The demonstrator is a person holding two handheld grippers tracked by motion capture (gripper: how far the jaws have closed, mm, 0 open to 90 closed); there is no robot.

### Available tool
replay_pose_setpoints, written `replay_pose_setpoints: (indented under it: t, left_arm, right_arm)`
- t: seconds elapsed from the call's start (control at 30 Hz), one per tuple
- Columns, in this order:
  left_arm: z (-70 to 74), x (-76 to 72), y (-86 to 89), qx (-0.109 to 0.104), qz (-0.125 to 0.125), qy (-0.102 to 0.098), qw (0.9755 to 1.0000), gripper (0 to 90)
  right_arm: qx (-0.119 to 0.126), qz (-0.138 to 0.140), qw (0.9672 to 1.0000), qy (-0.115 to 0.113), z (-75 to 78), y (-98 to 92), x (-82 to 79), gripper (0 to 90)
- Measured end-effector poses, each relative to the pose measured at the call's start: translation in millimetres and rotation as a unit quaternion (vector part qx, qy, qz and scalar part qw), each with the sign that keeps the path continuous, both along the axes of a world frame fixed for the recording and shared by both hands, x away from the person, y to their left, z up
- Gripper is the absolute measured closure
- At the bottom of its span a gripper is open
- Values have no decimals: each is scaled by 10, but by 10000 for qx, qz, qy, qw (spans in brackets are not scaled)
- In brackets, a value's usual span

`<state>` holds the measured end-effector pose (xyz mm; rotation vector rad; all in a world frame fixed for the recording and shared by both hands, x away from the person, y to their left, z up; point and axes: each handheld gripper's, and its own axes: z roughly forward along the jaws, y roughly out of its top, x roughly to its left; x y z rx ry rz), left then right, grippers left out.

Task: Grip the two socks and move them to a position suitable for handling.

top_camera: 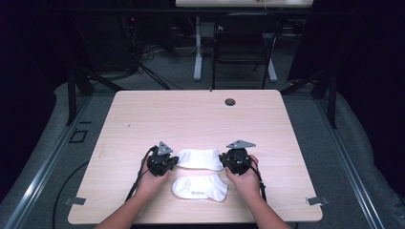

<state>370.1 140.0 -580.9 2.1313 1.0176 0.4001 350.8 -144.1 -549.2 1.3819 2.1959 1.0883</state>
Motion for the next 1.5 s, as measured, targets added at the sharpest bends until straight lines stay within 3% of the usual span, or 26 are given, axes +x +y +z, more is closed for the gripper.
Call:
replay_pose_setpoints:
  t: [0.13, 0.27, 0.53, 0.77, 0.97, 1.1, 1.27, 1.5]
  left_arm:
    - [0, 3, 3, -2, -10, 6, 10000, 892]
    - [0, 7, 5, -16, -16, 14, 10000, 892]
    - [-13, 15, 33, -159, -9, 56, 9999, 892]
    - [-21, 3, 42, -192, 6, 33, 9998, 893]
    - [-23, -31, 57, -188, -17, 16, 9998, 893]
    - [-14, -55, 54, -162, -40, 36, 9999, 890]
    - [25, -56, 60, -245, -35, -28, 9997, 837]
    - [142, -7, 77, -190, 35, -204, 9996, 758]
  right_arm:
    - [-100, 227, 9997, -46, -8, 126, 11, 812]
    - [-224, 260, 9994, -72, -66, 233, 91, 793]
    - [-467, -32, 9986, 239, -223, 160, 276, 828]
    - [-444, -120, 9986, 247, -265, 106, 260, 853]
    - [-212, -211, 9992, 271, -287, 12, 239, 861]
    - [-274, -182, 9990, 287, -278, 15, 229, 848]
    - [-232, -123, 9992, 312, -258, 39, 216, 813]
    - [-225, -77, 9996, 170, -173, 46, 209, 801]
